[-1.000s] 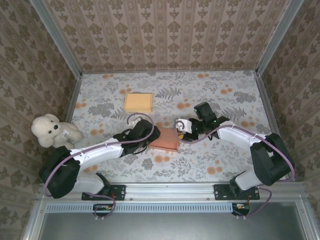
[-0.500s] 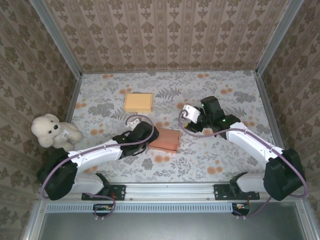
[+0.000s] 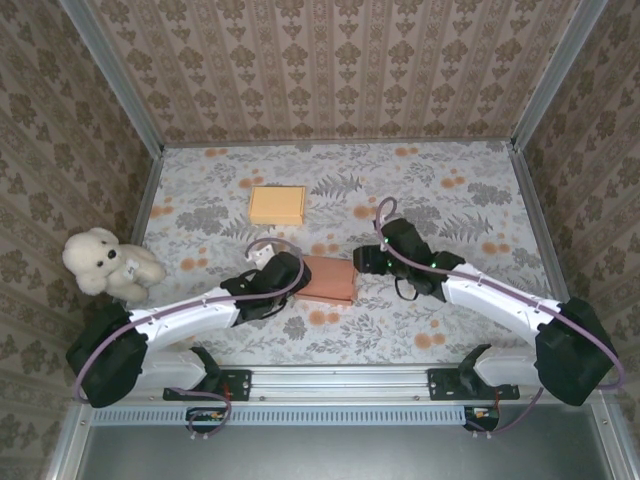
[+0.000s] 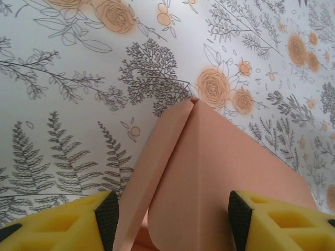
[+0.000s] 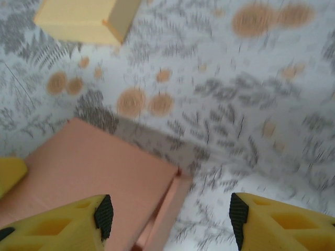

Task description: Fold the paper box

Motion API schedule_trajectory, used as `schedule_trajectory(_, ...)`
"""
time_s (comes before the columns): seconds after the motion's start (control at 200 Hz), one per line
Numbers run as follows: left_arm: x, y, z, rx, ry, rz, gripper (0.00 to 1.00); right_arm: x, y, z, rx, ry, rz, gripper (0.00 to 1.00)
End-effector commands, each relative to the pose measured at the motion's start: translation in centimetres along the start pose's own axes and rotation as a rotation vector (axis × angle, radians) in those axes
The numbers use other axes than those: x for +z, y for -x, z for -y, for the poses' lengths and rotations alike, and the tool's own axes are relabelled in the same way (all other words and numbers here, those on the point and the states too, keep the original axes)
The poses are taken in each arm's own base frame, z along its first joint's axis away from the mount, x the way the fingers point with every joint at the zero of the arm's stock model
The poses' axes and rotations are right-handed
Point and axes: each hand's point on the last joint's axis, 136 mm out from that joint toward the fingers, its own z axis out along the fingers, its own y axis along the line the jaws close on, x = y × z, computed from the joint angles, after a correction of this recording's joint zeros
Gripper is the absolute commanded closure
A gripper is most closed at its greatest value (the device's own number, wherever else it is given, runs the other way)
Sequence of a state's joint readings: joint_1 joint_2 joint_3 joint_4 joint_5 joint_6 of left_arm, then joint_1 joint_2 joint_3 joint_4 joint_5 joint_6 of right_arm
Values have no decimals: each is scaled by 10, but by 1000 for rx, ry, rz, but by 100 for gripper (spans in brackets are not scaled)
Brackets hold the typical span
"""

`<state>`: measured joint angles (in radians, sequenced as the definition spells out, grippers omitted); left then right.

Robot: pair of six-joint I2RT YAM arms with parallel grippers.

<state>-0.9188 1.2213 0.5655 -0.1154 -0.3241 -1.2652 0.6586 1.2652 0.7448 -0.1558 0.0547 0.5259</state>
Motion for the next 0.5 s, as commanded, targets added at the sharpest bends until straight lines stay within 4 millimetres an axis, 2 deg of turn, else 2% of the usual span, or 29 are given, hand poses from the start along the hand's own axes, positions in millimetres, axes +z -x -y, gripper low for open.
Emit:
schedule_trajectory(0.0,-5,4,-13,-2,36,39,39,5,-2,-4,78,-28,46,36)
schedule_trajectory(0.13,-8,8,-17,20,52,71,39,15,-21,-10,42,-36,0,35)
schedule_trajectory(0.325,-10,9,-23,43,63,97,39,25,-29,-22,1,-28,-30,35)
schedule_trajectory(0.345,-10,9,-24,45,64,98,39,32,-35,-20,-5,-43,-52,35)
schedule_trajectory(0.495,-9,9,-27,78,76,104,39,41,-44,-20,-32,-60,-78,36)
